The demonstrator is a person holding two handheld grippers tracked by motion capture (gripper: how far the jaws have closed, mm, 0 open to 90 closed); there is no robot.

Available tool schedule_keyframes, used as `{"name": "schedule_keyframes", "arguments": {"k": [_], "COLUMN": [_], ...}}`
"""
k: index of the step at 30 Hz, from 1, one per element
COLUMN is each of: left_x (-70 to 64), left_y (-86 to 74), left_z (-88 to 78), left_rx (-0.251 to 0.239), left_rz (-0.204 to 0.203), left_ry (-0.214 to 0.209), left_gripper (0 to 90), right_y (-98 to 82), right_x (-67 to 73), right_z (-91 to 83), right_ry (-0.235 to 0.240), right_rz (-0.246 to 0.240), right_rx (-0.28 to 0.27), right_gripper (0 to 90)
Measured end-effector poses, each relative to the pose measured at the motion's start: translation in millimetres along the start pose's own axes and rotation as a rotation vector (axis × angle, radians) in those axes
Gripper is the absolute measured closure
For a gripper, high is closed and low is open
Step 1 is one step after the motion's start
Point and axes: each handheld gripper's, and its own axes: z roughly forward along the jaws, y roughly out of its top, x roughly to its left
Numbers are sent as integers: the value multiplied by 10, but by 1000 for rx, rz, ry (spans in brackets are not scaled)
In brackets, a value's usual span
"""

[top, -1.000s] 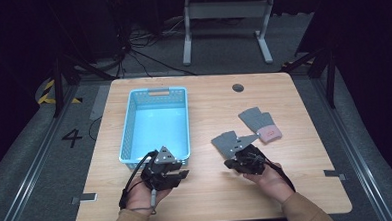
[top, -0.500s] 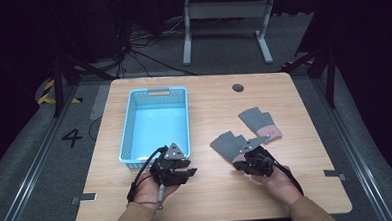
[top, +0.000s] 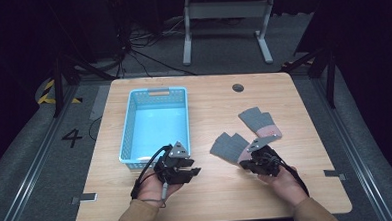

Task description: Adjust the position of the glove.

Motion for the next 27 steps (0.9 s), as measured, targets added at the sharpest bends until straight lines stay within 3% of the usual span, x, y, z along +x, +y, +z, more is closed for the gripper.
{"name": "schedule_keyframes", "arguments": {"k": [27], "left_x": [0], "left_y": [-20], "left_z": [-2], "left_rx": [10], "left_rz": [-17], "left_ry": [6], "left_gripper": [576], "right_y": [-80], "right_x": [-289], "right_z": [-69], "right_ry": [-99], "right_rz": [74], "right_rx": [5], "right_gripper": [896]}}
